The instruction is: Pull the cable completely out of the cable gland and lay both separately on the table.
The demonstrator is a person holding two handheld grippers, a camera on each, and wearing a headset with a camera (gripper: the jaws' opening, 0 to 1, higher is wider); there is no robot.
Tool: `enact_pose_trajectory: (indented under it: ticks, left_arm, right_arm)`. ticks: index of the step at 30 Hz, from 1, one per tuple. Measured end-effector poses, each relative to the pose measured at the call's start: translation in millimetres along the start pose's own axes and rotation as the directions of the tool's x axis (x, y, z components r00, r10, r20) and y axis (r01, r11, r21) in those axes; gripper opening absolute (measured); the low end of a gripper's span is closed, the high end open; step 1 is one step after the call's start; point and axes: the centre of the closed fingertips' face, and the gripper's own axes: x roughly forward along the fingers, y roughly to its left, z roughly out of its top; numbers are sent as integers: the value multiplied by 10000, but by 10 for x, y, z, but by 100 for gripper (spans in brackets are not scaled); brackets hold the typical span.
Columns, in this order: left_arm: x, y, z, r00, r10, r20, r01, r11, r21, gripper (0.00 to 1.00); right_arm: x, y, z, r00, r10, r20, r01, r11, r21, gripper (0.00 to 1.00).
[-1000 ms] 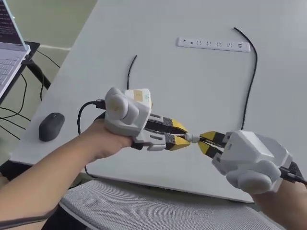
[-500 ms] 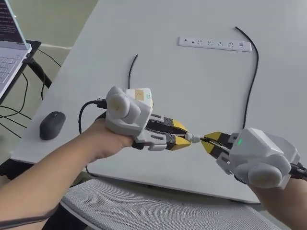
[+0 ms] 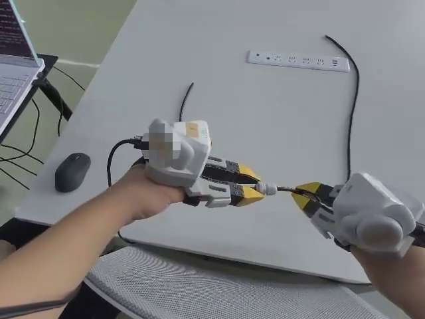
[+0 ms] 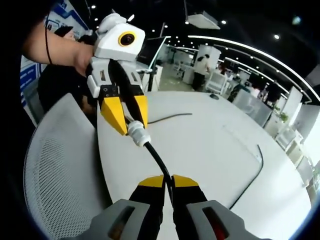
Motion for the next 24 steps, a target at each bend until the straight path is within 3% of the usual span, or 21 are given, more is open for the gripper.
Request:
enact_pose_trajectory:
  ticks: [7, 10, 13, 19, 24]
  left_arm:
    - [28, -15, -3, 10000, 4, -3, -4, 10000, -82, 15]
    - [27, -10, -12, 10000, -4, -28, 4, 9999, -121, 15]
    - [22, -10, -19, 10000, 0, -23, 0, 9999, -162, 15]
    - [43, -42, -24, 10000, -47, -57, 46, 9998, -195, 15]
    - [60, -21, -44, 9999, -70, -152, 65, 9996, -289, 15]
  right_arm:
    - [39, -67, -129, 9999, -120, -12, 121, 9926, 1212, 0]
    - [49, -105, -209, 9995, -253, -187, 276, 9901, 1380, 0]
    - [51, -141, -314, 9986, -354, -394, 441, 9676, 2486, 0]
    - [64, -172, -451, 9967, -446, -678, 654, 9361, 3456, 0]
    - [61, -128, -467, 9961, -388, -796, 623, 9460, 3183, 0]
